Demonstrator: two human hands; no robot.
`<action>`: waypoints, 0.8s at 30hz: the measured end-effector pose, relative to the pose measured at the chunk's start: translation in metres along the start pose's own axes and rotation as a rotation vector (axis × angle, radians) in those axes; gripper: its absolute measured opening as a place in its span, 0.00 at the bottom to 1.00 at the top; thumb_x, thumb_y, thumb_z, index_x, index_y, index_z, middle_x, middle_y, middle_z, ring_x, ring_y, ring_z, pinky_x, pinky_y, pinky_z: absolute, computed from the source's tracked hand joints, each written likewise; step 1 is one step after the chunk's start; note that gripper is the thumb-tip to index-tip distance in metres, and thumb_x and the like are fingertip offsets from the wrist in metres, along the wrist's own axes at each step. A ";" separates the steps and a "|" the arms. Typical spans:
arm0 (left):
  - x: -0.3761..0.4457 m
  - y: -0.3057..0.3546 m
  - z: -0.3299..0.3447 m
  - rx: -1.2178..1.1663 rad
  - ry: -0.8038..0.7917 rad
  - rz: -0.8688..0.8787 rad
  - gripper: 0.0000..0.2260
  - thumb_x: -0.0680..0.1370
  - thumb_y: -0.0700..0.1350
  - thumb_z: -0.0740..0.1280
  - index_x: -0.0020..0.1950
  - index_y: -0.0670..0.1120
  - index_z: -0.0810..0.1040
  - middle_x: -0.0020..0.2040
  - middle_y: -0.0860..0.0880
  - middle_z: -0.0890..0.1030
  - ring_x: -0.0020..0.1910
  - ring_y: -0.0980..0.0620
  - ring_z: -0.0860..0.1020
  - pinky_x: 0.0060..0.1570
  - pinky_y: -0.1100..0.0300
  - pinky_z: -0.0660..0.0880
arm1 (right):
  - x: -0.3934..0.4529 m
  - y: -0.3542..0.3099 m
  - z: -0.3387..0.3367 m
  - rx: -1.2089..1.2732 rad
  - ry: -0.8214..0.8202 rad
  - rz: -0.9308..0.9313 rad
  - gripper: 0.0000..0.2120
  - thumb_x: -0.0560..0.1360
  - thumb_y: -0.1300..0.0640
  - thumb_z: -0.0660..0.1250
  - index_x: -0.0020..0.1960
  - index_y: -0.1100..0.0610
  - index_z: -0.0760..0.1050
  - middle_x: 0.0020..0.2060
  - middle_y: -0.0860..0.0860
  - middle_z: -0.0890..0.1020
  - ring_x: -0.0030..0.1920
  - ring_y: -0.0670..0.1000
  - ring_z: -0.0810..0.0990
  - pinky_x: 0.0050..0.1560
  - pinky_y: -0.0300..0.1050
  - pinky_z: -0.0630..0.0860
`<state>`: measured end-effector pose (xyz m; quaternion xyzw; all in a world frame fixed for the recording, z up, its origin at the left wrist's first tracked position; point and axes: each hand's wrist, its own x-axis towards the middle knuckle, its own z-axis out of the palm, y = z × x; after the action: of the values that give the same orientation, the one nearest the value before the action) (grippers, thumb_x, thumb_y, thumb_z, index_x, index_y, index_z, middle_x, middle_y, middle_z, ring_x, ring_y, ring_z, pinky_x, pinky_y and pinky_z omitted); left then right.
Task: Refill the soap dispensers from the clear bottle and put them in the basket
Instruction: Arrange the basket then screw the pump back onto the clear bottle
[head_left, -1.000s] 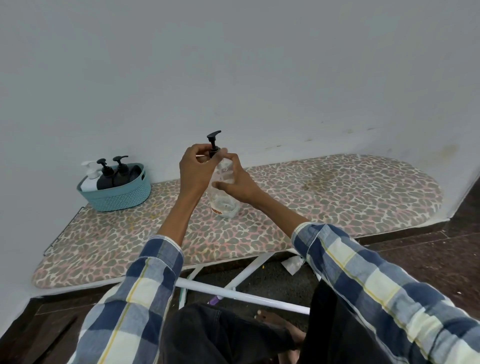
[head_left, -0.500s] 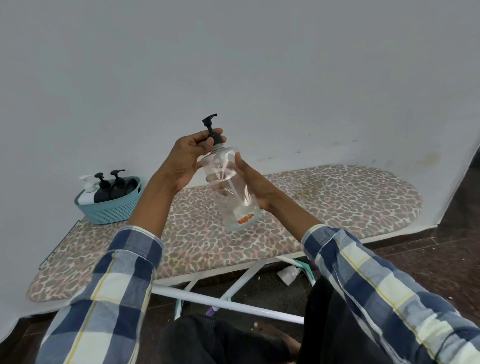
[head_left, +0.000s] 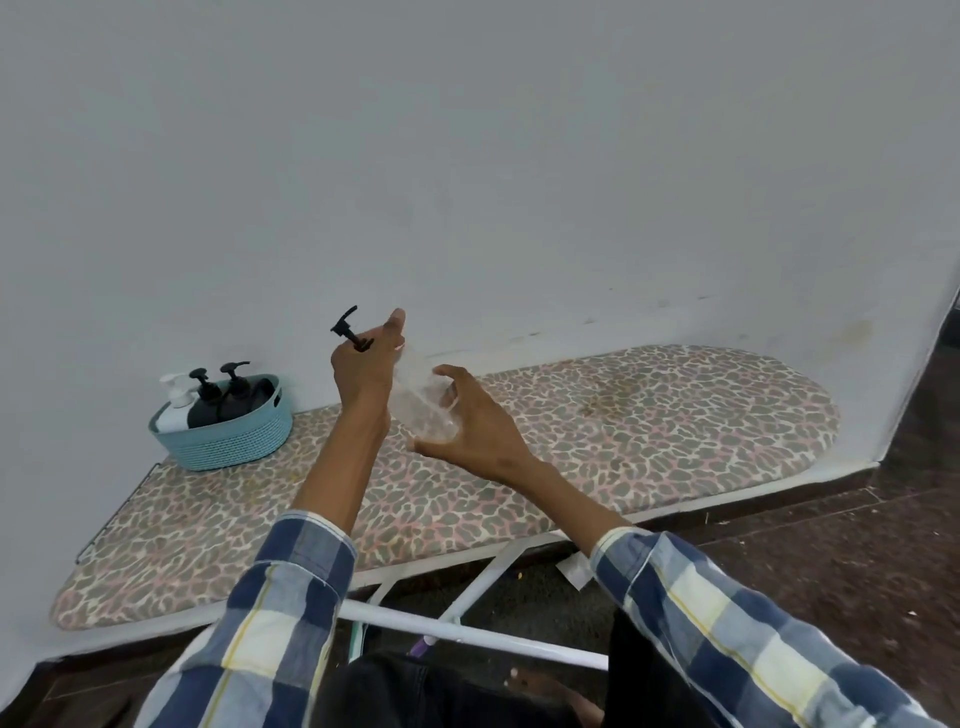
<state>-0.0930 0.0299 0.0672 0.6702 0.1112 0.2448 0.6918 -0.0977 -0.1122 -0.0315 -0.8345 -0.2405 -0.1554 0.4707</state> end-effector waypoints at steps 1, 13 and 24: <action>0.001 0.001 0.000 0.034 -0.013 -0.055 0.15 0.77 0.56 0.78 0.45 0.45 0.83 0.46 0.50 0.86 0.43 0.55 0.81 0.48 0.59 0.74 | -0.001 0.000 0.002 -0.068 0.060 -0.035 0.47 0.68 0.34 0.79 0.79 0.46 0.61 0.61 0.47 0.77 0.56 0.47 0.79 0.55 0.50 0.80; 0.007 0.005 -0.024 0.223 -0.639 0.055 0.27 0.85 0.62 0.62 0.53 0.37 0.85 0.65 0.55 0.85 0.73 0.56 0.77 0.80 0.47 0.62 | -0.005 0.012 -0.003 0.277 -0.147 0.071 0.39 0.69 0.38 0.82 0.76 0.44 0.72 0.61 0.43 0.84 0.59 0.45 0.83 0.63 0.54 0.81; 0.002 -0.006 -0.046 0.290 -0.759 -0.046 0.21 0.81 0.59 0.70 0.72 0.51 0.80 0.67 0.55 0.84 0.70 0.54 0.79 0.69 0.46 0.74 | 0.001 0.014 -0.005 0.502 -0.352 0.239 0.24 0.73 0.37 0.75 0.63 0.49 0.85 0.61 0.48 0.87 0.64 0.52 0.84 0.73 0.61 0.75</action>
<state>-0.1127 0.0712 0.0580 0.8009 -0.1037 -0.0536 0.5873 -0.0892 -0.1220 -0.0384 -0.7289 -0.2493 0.1115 0.6278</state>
